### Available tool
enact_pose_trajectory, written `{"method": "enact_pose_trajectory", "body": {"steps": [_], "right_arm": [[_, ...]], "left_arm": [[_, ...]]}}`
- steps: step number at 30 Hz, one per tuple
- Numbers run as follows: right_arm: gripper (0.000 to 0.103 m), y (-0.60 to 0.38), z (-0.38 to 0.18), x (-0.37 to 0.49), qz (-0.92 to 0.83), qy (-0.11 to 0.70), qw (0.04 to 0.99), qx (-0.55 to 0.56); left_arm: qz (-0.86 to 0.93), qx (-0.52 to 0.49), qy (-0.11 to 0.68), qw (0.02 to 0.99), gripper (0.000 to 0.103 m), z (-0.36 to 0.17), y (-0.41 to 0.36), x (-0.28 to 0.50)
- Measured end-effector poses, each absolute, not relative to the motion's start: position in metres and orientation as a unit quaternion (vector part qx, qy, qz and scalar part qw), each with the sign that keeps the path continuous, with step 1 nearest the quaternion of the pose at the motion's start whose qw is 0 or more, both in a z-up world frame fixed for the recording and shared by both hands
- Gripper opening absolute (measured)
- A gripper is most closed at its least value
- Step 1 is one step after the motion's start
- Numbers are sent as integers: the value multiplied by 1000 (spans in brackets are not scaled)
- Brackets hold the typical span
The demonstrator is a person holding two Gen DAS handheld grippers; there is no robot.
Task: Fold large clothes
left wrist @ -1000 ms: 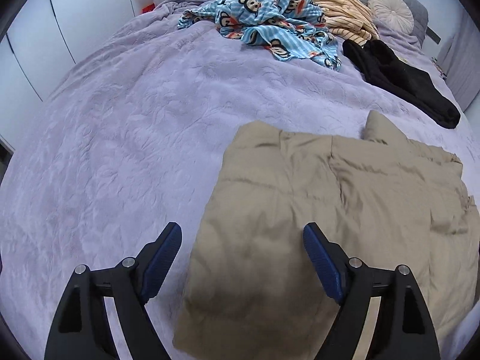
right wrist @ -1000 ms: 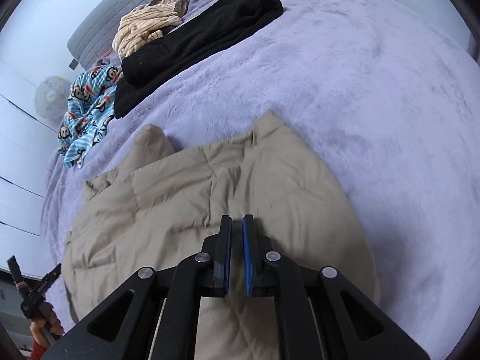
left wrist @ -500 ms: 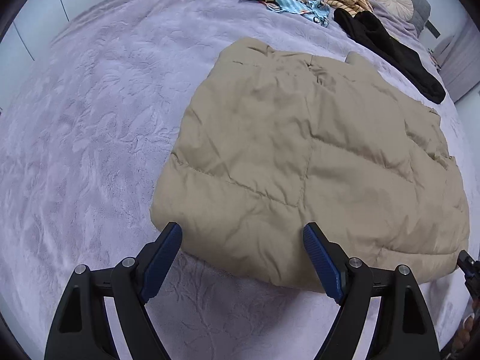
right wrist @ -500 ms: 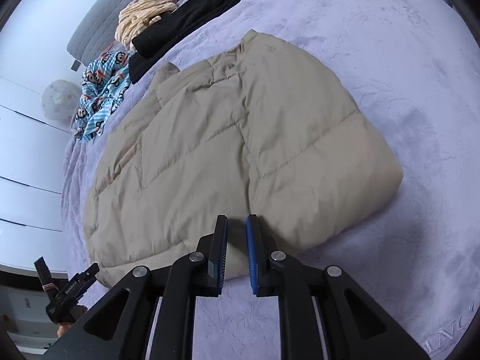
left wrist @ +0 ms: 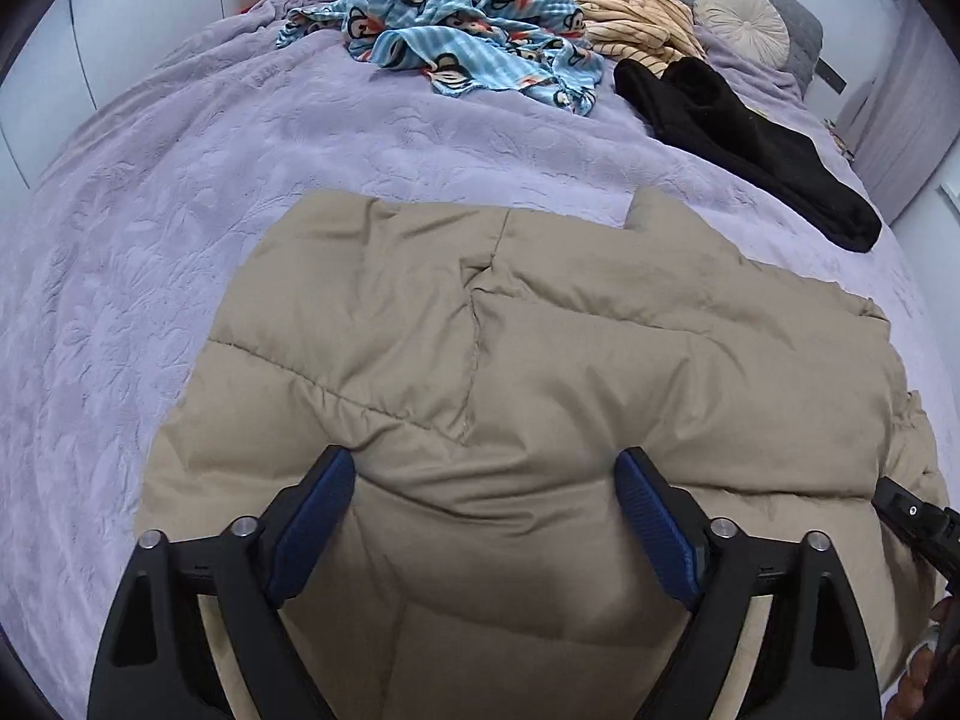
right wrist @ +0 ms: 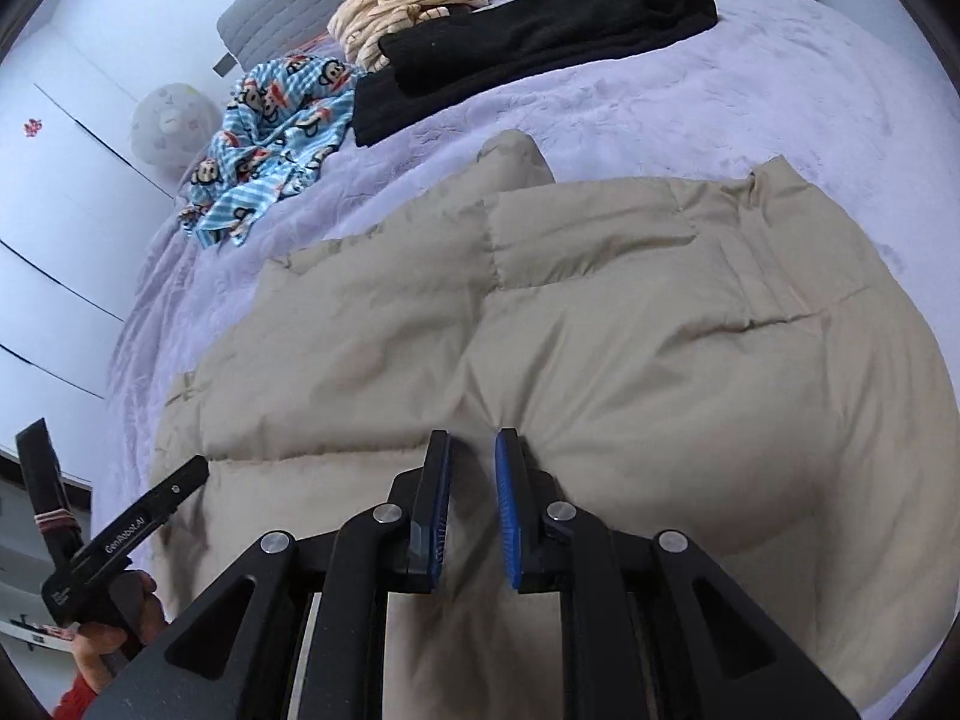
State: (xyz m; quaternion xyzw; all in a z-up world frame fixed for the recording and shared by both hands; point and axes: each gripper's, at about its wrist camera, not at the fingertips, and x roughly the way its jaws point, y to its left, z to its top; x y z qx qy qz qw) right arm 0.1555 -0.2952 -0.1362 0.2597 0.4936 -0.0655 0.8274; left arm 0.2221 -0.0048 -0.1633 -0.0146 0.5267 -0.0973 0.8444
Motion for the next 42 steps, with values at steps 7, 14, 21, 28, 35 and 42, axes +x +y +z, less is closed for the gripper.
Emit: {"method": "enact_pose_trajectory", "body": {"steps": [7, 14, 21, 28, 35, 42], "right_arm": [[12, -328, -161, 179, -63, 497, 809, 308], [23, -330, -134, 146, -59, 488, 805, 331], [47, -327, -119, 64, -63, 475, 797, 367], [66, -321, -119, 10, -64, 483, 780, 392], [81, -320, -126, -21, -72, 481, 771, 411], [84, -341, -156, -39, -100, 466, 731, 489]], "left_arm": [[-103, 11, 531, 841, 97, -168, -10, 229], [-103, -13, 540, 835, 97, -137, 26, 193], [-68, -31, 546, 835, 103, -128, 73, 141], [-54, -70, 593, 800, 103, -145, 93, 115], [-62, -127, 624, 768, 103, -167, 105, 104], [-72, -180, 638, 745, 103, -185, 105, 104]]}}
